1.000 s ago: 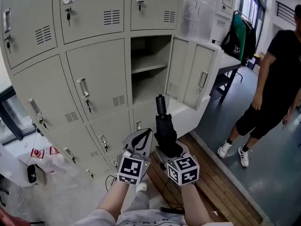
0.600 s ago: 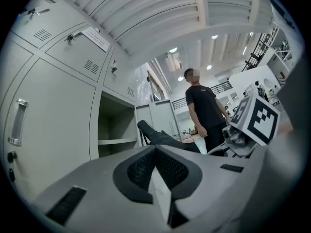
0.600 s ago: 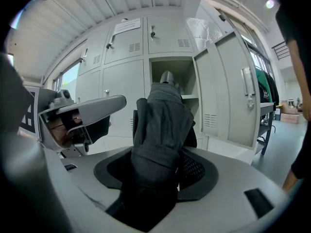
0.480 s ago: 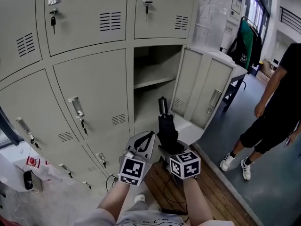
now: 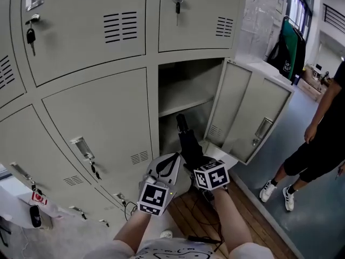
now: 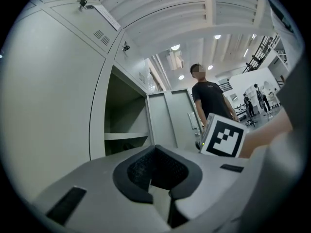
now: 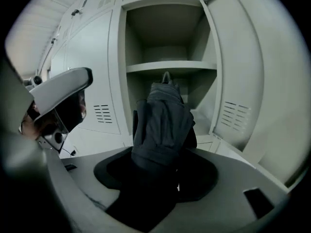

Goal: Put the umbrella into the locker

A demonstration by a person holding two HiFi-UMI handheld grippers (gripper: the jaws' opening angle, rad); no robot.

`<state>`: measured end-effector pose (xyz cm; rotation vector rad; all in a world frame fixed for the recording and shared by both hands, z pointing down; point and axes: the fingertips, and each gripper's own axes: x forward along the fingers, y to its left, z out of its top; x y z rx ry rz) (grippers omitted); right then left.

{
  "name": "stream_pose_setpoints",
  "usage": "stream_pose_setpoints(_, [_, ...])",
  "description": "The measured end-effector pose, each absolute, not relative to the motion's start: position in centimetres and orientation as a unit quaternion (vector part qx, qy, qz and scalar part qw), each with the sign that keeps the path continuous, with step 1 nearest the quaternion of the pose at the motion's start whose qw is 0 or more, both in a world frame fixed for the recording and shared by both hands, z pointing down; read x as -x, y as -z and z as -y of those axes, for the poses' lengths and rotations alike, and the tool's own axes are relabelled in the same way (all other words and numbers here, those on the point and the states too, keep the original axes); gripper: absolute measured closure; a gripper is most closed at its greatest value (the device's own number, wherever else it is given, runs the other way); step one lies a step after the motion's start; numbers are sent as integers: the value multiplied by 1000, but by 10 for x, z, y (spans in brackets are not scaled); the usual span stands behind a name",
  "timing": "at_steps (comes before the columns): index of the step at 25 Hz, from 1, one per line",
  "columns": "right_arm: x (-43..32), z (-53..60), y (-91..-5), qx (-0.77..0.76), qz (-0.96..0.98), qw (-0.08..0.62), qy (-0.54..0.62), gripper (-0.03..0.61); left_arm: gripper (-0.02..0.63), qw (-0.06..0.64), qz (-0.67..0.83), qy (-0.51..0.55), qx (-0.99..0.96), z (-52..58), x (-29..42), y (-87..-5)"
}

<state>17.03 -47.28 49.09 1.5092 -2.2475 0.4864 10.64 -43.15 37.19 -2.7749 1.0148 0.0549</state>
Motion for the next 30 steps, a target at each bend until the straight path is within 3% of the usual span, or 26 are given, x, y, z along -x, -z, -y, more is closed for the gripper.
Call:
stream_pose_setpoints(13, [-171, 561, -490, -525, 792, 256, -179, 308, 606, 78, -349, -21, 933, 471, -101, -376])
stream_pose_setpoints(30, [-156, 646, -486, -477, 819, 212, -238, 301, 606, 109, -409, -18, 906, 495, -83, -350])
